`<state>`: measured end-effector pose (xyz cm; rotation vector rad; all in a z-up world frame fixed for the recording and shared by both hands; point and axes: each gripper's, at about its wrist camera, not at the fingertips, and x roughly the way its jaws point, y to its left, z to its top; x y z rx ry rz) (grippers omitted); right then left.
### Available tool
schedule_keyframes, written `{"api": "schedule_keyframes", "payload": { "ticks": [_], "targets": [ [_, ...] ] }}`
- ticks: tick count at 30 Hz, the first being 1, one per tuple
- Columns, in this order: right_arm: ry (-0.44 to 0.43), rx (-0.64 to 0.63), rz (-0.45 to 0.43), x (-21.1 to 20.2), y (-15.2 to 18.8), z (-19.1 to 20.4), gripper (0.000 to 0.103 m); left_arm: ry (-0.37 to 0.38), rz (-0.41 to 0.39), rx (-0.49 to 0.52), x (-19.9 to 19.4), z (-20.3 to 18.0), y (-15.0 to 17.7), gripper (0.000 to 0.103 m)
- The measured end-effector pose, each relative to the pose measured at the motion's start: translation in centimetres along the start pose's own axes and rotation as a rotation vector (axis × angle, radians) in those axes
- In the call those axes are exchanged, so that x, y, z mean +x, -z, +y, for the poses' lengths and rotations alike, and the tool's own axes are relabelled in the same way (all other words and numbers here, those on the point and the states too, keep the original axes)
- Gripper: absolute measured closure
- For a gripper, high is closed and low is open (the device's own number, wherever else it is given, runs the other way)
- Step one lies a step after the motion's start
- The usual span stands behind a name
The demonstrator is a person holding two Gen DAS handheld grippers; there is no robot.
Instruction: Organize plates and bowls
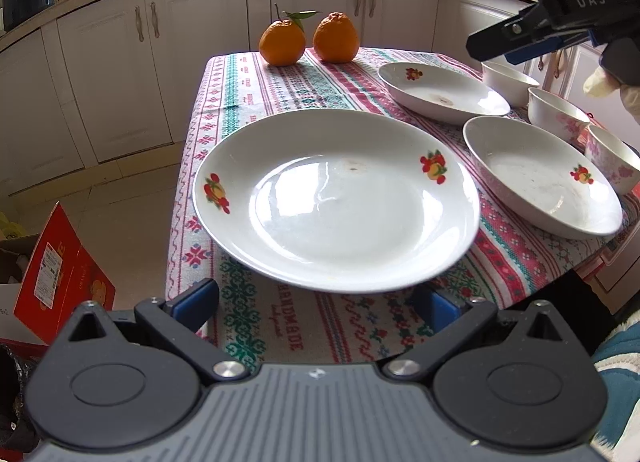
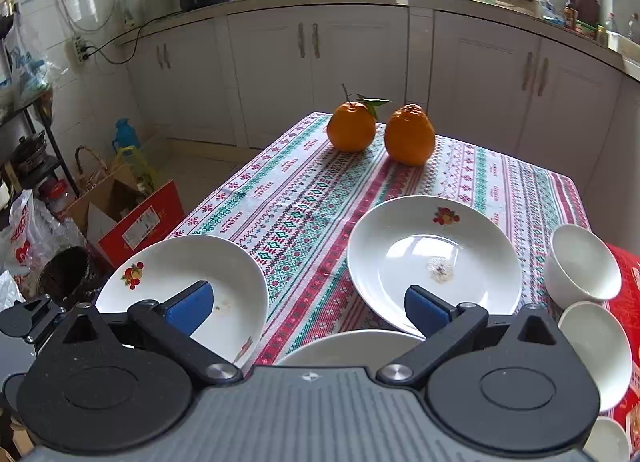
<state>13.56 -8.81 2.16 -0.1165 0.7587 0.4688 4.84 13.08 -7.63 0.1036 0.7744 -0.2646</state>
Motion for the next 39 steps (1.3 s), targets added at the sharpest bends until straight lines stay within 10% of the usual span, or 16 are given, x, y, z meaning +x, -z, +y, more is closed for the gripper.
{"api": "schedule_keyframes", "payload": {
  "ticks": [39],
  "targets": [
    [-0.378, -0.187, 0.290, 13.1, -2.6, 4.2, 0.000, 0.098, -0.058, 0.083, 0.0, 1.3, 0.3, 0.001]
  ]
}}
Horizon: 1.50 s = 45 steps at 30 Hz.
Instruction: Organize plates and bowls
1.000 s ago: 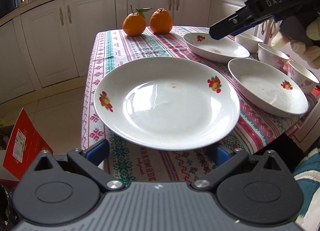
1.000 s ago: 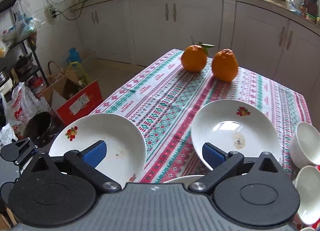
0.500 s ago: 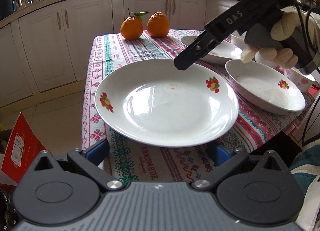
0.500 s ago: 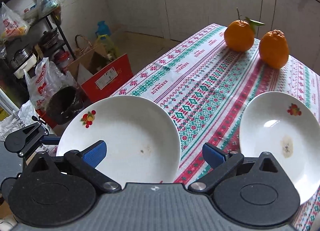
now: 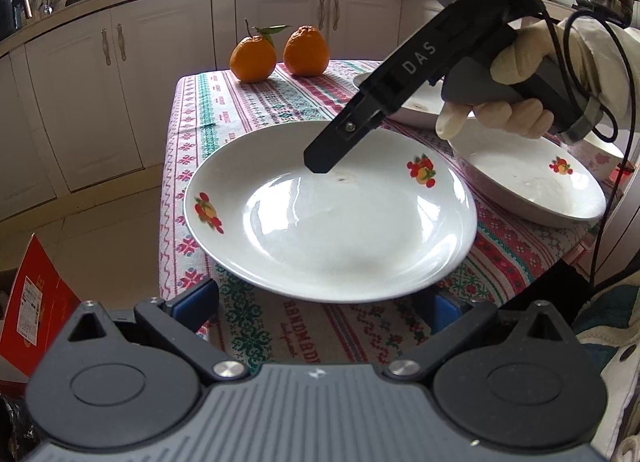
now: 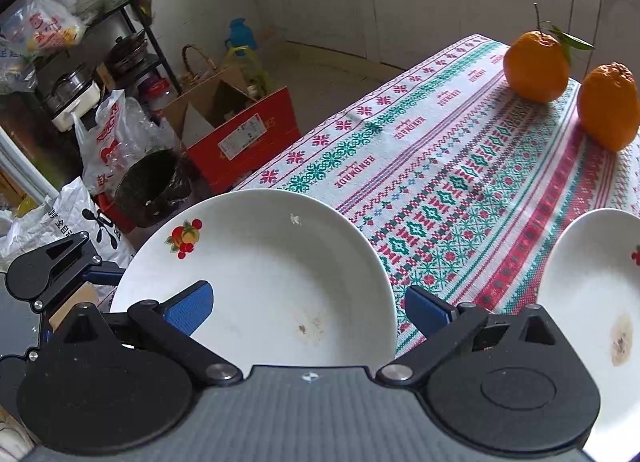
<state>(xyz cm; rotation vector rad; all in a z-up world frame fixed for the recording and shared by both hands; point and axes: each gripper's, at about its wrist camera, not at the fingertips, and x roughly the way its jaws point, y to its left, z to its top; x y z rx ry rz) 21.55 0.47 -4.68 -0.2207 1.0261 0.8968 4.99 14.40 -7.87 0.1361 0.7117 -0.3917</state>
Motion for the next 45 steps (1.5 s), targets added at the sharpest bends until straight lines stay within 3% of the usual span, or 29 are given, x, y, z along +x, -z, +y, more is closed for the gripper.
{"api": "schedule_keyframes", "payload": {
  "ticks": [11, 21, 29, 45],
  "targets": [
    [-0.084, 0.015, 0.012, 0.3, 0.0, -1.3, 0.000, 0.052, -0.014, 0.045, -0.1, 0.3, -0.3, 0.003],
    [-0.138, 0.034, 0.036, 0.6, 0.1, -2.0, 0.015, 0.087, -0.006, 0.062, 0.3, 0.6, -0.5, 0.006],
    [-0.183, 0.060, 0.041, 0.6, -0.2, -2.6, 0.016, 0.097, 0.006, 0.068, 0.4, 0.7, -0.6, 0.008],
    [-0.162, 0.062, -0.001, -0.3, -1.8, -2.8, 0.016, 0.092, 0.019, 0.069, 1.2, 1.7, -2.2, 0.008]
  ]
}}
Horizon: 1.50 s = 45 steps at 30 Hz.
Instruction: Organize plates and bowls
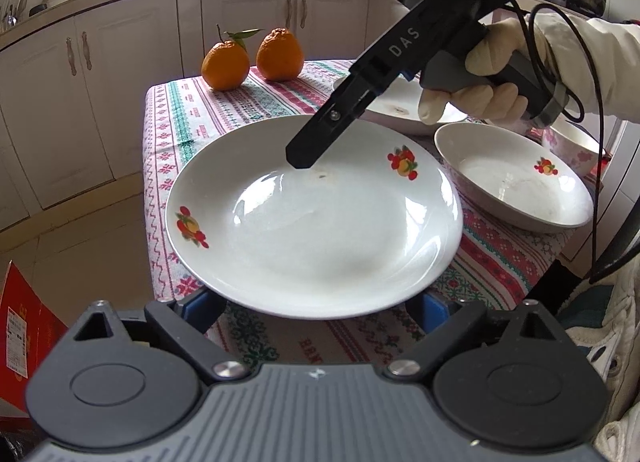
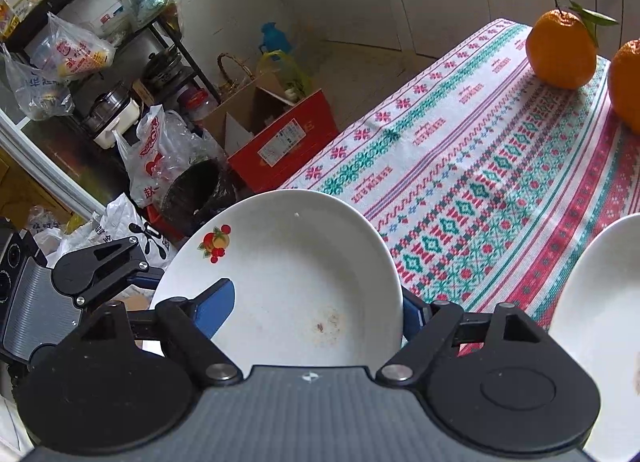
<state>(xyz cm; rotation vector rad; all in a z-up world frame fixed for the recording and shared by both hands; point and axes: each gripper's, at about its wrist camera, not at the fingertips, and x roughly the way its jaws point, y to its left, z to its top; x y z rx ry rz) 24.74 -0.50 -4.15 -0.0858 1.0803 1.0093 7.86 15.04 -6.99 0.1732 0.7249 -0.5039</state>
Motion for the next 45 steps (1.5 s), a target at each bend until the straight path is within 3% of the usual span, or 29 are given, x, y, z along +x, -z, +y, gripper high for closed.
{"api": "schedule_keyframes", "payload": {
  "ticks": [18, 35, 45],
  "targets": [
    [0.066, -0.002, -0.043, 1.1, -3.8, -3.4, 0.016, -0.010, 0.002, 0.023, 3.1, 3.1, -2.9, 0.008],
    [0.110, 0.031, -0.056, 2.4, -4.1, -5.4, 0.016, -0.013, -0.002, 0.037, 3.4, 3.2, -3.5, 0.008],
    [0.133, -0.013, -0.052, 2.4, -4.0, -4.2, 0.000, -0.010, -0.011, 0.022, 3.4, 3.2, -3.6, 0.006]
  ]
}}
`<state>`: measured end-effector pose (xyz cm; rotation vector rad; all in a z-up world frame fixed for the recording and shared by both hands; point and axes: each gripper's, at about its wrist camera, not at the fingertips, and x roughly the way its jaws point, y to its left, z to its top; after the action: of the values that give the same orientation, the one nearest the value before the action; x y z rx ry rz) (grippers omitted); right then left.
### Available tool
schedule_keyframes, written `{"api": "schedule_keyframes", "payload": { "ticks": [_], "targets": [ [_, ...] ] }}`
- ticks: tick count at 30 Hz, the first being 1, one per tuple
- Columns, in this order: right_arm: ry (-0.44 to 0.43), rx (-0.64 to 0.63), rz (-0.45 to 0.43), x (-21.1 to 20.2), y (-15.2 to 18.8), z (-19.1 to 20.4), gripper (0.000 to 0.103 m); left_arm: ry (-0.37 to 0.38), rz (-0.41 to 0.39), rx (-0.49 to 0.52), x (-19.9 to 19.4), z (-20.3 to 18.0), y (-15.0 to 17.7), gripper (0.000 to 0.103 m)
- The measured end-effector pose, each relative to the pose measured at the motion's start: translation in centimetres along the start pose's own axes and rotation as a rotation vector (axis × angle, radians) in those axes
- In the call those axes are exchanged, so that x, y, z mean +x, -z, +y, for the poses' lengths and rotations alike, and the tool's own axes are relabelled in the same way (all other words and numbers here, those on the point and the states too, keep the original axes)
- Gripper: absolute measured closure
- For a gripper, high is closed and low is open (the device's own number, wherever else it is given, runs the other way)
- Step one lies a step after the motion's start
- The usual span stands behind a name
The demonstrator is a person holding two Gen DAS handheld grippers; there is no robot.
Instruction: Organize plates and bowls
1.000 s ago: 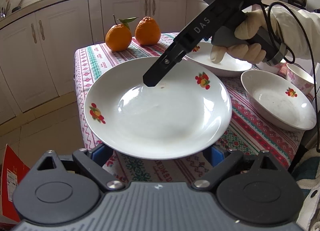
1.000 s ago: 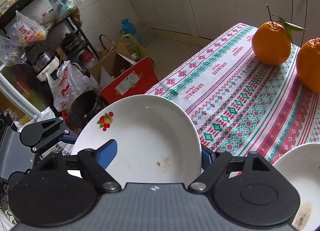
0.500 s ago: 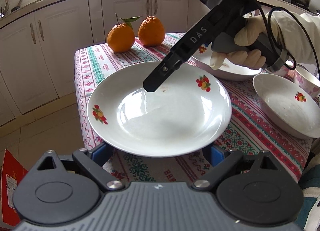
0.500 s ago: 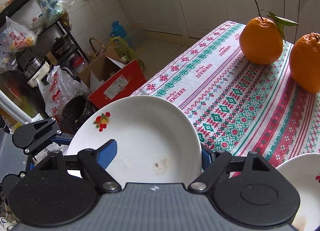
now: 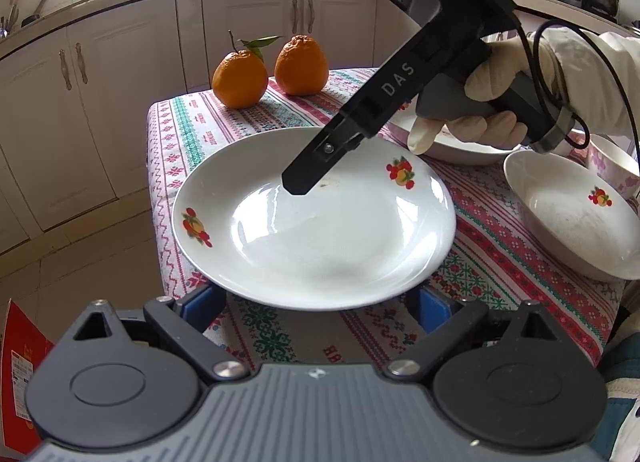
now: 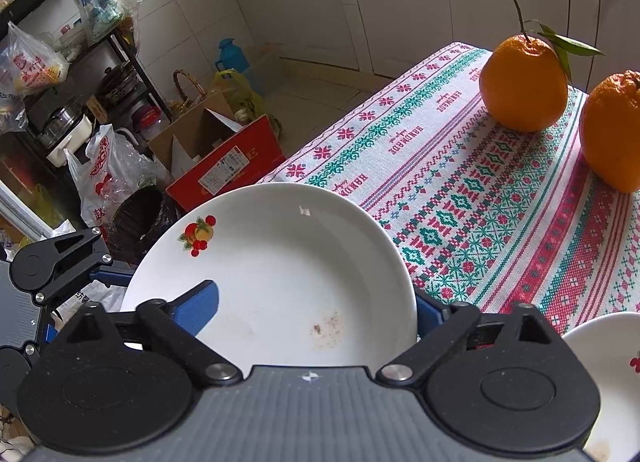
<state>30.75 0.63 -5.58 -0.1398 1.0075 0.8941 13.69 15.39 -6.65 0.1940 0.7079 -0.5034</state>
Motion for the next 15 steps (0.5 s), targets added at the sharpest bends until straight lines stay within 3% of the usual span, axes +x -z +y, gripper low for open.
{"api": "schedule_keyframes", "payload": {
  "ticks": [6, 15],
  "targets": [
    [0.055, -0.027, -0.010, -1.7, 0.3, 0.9, 0.000, 0.004, 0.014, -0.030, -0.8, -0.2, 0.5, 0.005],
    [0.137, -0.034, -0.064, -6.7, 2.7, 2.9, 0.000, -0.019, -0.031, -0.078, -3.8, -2.7, 1.3, 0.002]
  ]
}}
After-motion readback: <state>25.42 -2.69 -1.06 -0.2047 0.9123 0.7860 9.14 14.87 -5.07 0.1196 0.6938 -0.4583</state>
